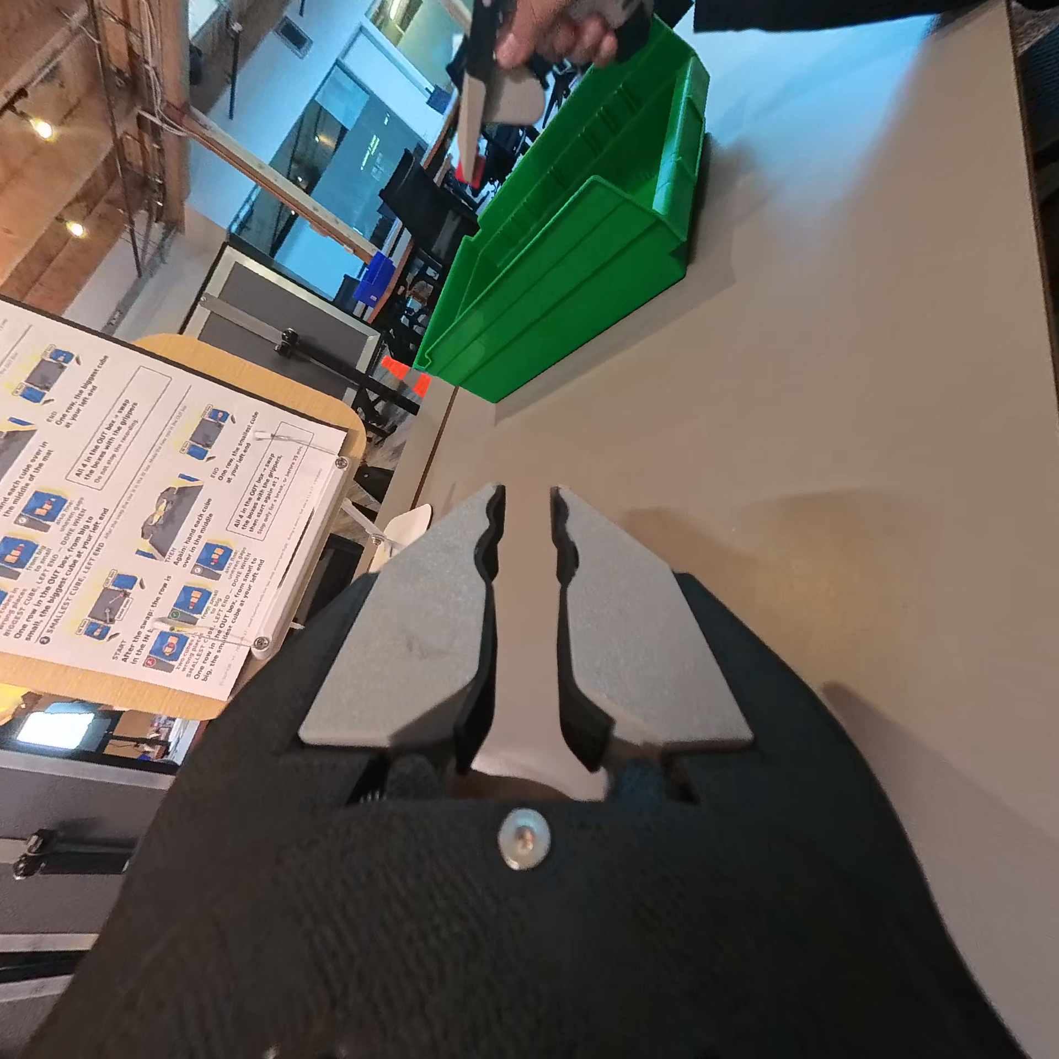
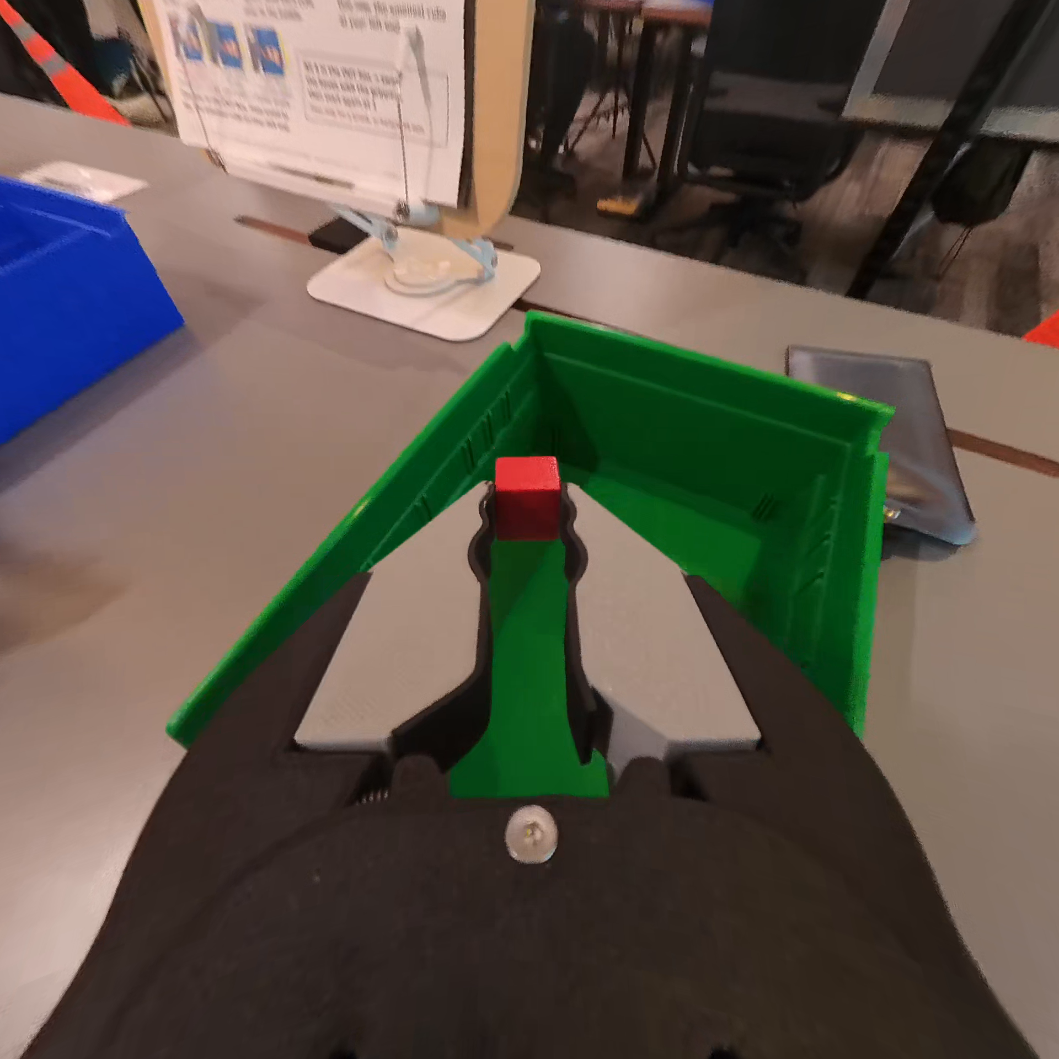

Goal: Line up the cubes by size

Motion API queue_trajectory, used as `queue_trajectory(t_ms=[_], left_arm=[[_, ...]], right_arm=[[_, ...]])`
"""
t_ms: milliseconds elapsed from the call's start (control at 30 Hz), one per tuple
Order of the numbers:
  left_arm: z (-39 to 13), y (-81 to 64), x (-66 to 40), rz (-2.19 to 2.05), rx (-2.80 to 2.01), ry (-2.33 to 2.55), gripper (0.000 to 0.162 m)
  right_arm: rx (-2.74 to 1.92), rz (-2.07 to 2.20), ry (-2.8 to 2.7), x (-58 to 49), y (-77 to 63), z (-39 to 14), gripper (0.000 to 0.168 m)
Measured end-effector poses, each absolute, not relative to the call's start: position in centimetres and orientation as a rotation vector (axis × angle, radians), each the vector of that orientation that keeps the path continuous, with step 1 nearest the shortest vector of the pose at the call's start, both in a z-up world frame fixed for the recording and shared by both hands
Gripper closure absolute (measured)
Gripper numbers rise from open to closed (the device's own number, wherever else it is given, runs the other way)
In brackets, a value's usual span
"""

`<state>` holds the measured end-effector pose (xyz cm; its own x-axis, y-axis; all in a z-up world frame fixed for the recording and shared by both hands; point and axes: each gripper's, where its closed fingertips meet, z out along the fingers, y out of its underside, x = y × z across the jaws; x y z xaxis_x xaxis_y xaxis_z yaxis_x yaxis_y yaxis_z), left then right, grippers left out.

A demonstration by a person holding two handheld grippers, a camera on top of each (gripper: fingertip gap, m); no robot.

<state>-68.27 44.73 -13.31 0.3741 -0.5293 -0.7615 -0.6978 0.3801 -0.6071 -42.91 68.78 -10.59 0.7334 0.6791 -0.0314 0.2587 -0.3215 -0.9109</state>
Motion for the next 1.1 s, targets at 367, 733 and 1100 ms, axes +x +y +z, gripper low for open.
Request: queue_trajectory(t_ms=[367, 733, 1100], left_arm=[[-13.0, 44.5, -68.5, 0.163, -1.263, 1.272, 0.149], [-13.1, 44.6, -68.5, 0.166, -1.268, 1.275, 0.149], [-13.2, 44.6, -68.3, 0.167, -1.267, 1.281, 0.149]], right_arm=[[-2.010, 0.460, -0.746, -43.3, 69.2, -13.3, 0.149], [-2.119, 0.389, -0.833, -44.1, 68.6, -16.0, 0.149], [-2.105, 0.423, -0.818, -44.1, 68.7, -15.7, 0.149]])
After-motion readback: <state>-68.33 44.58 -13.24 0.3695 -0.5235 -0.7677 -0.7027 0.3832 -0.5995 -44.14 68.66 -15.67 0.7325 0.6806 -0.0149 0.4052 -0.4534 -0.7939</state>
